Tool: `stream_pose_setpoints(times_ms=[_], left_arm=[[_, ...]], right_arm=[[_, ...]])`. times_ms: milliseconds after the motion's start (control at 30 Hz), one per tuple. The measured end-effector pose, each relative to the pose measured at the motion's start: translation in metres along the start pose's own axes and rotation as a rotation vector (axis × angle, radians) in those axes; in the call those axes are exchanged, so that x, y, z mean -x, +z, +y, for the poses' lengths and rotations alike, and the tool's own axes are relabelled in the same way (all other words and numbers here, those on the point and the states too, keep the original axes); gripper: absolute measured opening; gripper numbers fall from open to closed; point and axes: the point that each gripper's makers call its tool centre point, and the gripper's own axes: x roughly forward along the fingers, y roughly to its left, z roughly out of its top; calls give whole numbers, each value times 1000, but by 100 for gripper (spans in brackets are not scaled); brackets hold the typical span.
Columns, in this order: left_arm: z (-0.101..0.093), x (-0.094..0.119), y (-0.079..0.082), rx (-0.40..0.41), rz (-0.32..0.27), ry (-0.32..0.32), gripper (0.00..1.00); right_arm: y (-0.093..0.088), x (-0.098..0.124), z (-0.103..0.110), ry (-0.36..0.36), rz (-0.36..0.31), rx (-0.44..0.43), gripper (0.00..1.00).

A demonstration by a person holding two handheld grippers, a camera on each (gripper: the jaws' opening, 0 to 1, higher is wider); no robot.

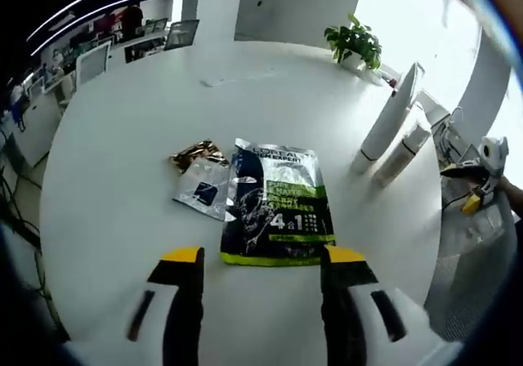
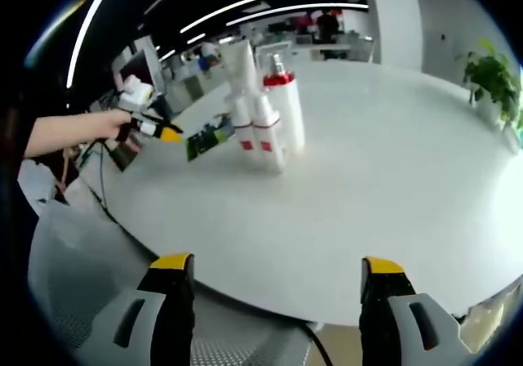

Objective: Arrange the skincare products in the storage area until every visible bottle or jar stands upright without overlapping.

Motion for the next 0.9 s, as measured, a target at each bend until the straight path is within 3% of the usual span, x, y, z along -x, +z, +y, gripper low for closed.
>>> stream_pose_setpoints(times_ms=[500, 600, 733, 900], left_arm=[[17, -25, 7, -38, 72, 33, 34], [12, -29, 9, -81, 102, 4, 28], [15, -35, 8, -129, 142, 15, 28], [16, -37, 8, -133, 161, 23, 26]], right_arm=[[-1, -1, 0, 2, 9, 1, 87], [-1, 0, 0, 1, 9, 1, 87], [-1, 0, -1, -2, 7, -1, 87], [-1, 0, -2, -3, 7, -3, 86]])
